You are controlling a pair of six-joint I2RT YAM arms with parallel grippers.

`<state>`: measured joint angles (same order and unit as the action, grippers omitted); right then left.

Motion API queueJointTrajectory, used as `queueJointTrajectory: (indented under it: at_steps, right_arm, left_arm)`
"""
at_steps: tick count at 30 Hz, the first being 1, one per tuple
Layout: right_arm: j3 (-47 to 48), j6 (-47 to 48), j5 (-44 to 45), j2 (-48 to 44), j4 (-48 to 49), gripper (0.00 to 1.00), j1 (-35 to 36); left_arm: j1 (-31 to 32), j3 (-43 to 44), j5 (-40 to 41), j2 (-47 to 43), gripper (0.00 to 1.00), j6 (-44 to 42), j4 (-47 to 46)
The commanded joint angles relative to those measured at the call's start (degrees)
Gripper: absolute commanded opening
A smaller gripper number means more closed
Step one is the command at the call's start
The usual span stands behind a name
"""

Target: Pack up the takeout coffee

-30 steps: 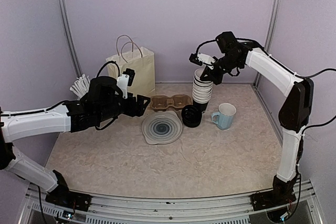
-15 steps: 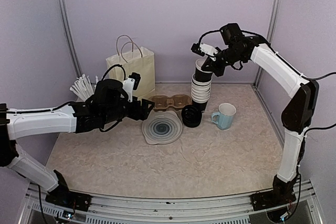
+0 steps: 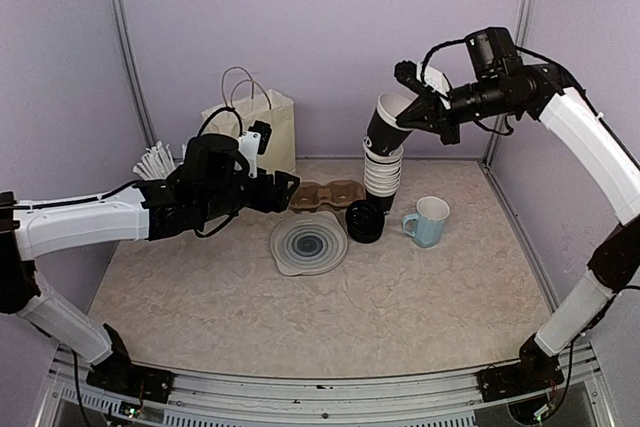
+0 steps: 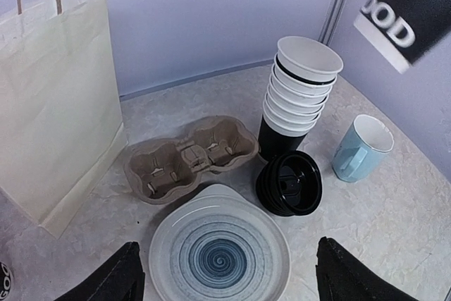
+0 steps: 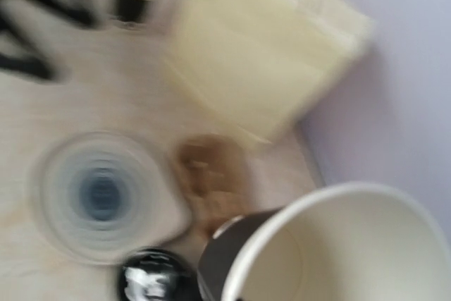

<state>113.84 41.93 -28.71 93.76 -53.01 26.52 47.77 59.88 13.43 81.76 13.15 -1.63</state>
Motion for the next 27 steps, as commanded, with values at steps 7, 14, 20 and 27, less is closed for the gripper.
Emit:
queueJointTrajectory:
  at_steps: [7,14,20,27]
  right_arm:
    - [-29.2,13.1,-2.0,-10.1,-1.8,0.0,16.0]
    - [-38.6,11.8,2.4,-9.2,4.5,0.0,25.2]
    - [-43.5,10.2,4.3,-7.9,9.0,0.0,30.3]
    - [-47.9,8.3,6.1,-6.9,14.7,0.0,31.7]
  left_arm:
    - [-4.1,4.2,0.4,2.3,0.79,5.2,4.6]
    - [-6.8,5.5,-1.1,4.3,0.78,8.8,5.6]
    - [-6.7,6.5,-1.6,6.0,0.78,9.3,6.2]
    - [-6.6,7.7,-3.3,8.0,0.77,9.4,6.0]
